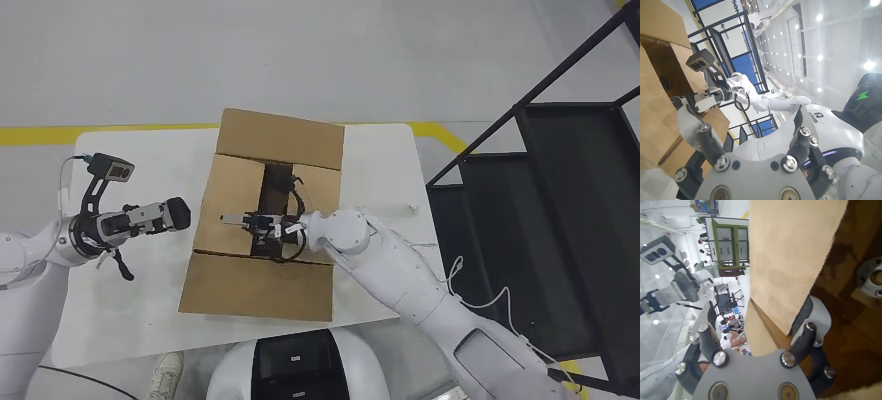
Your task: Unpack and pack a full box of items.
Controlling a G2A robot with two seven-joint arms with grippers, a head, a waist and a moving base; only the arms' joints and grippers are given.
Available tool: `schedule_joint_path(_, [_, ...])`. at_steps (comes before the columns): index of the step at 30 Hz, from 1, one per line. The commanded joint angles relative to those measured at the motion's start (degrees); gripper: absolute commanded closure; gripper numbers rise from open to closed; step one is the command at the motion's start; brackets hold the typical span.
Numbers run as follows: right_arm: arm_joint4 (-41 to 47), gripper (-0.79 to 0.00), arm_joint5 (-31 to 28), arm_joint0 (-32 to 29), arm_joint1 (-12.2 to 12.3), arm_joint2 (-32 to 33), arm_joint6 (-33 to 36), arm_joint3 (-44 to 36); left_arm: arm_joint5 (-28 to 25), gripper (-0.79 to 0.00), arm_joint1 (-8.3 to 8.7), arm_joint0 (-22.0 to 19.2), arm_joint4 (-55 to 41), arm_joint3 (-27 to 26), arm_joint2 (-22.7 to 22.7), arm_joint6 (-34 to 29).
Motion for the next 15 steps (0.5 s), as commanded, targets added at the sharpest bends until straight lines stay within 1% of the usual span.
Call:
schedule_joint_path(1, [2.9,-0.785,-3.0,-1.0,0.4,1.9,1.6,-1.1,-0.1,-0.785,-0.05,0.1,-0.6,-0.1,0.0,-0.2])
schedule_joint_path(4, [7.1,-0.785,-7.5,-2.6,0.8,4.1,5.5,-2.8,-0.4,-0.785,-0.12,0.0,-1.2,-0.5,-0.1,-1.0])
schedule_joint_path(7, [8.5,-0.785,-9.7,-2.7,0.9,4.4,7.2,-3.1,-1.1,-0.785,-0.25,-0.1,-2.8,-1.1,0.1,-2.3])
schedule_joint_path(10, [9.7,-0.785,-11.3,-1.9,0.2,2.3,7.3,-2.9,-1.5,-0.785,-0.30,-0.2,-4.7,-1.6,-0.6,-3.0])
schedule_joint_path(15, [12.1,-0.785,-15.8,0.8,-1.6,-1.7,5.9,0.4,-0.3,-0.785,-0.05,0.2,-7.2,-2.5,-3.6,-4.2])
